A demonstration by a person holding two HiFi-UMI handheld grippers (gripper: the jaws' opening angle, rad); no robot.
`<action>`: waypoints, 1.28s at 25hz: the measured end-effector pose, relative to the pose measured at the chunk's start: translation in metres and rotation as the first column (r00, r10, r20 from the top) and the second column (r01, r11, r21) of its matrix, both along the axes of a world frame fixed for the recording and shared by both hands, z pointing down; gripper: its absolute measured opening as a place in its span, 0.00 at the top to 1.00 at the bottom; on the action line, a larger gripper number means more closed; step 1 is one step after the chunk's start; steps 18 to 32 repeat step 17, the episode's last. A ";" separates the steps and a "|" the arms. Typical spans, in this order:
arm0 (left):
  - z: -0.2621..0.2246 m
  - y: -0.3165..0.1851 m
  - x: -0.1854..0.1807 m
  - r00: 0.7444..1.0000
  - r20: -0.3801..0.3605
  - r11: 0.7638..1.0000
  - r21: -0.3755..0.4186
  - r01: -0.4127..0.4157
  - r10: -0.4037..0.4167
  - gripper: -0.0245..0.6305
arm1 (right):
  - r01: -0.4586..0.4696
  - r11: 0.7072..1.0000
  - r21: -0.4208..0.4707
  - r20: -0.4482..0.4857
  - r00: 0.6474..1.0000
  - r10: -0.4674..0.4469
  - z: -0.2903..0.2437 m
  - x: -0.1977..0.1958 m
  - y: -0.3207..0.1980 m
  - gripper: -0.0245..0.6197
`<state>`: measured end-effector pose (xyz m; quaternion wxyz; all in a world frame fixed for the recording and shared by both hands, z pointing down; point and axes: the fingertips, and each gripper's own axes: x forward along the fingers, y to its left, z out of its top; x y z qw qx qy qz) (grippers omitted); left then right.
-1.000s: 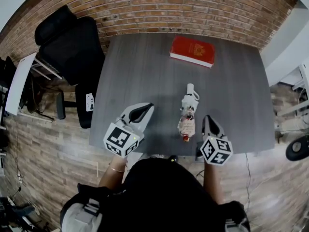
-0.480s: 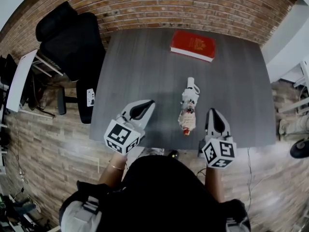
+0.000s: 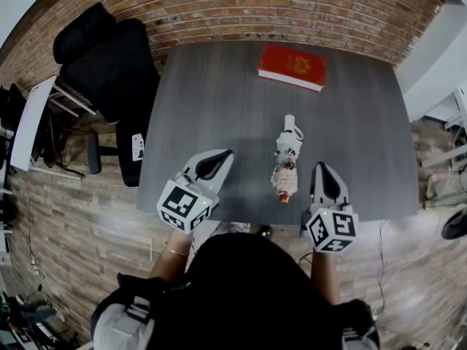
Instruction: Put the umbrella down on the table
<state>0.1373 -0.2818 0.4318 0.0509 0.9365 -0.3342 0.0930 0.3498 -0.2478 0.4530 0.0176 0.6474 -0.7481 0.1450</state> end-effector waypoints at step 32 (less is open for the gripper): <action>-0.002 -0.010 -0.005 1.000 -0.004 1.000 0.018 -0.006 0.006 0.96 | -0.010 1.000 -0.023 0.002 1.000 0.010 0.002 -0.005 -0.008 0.97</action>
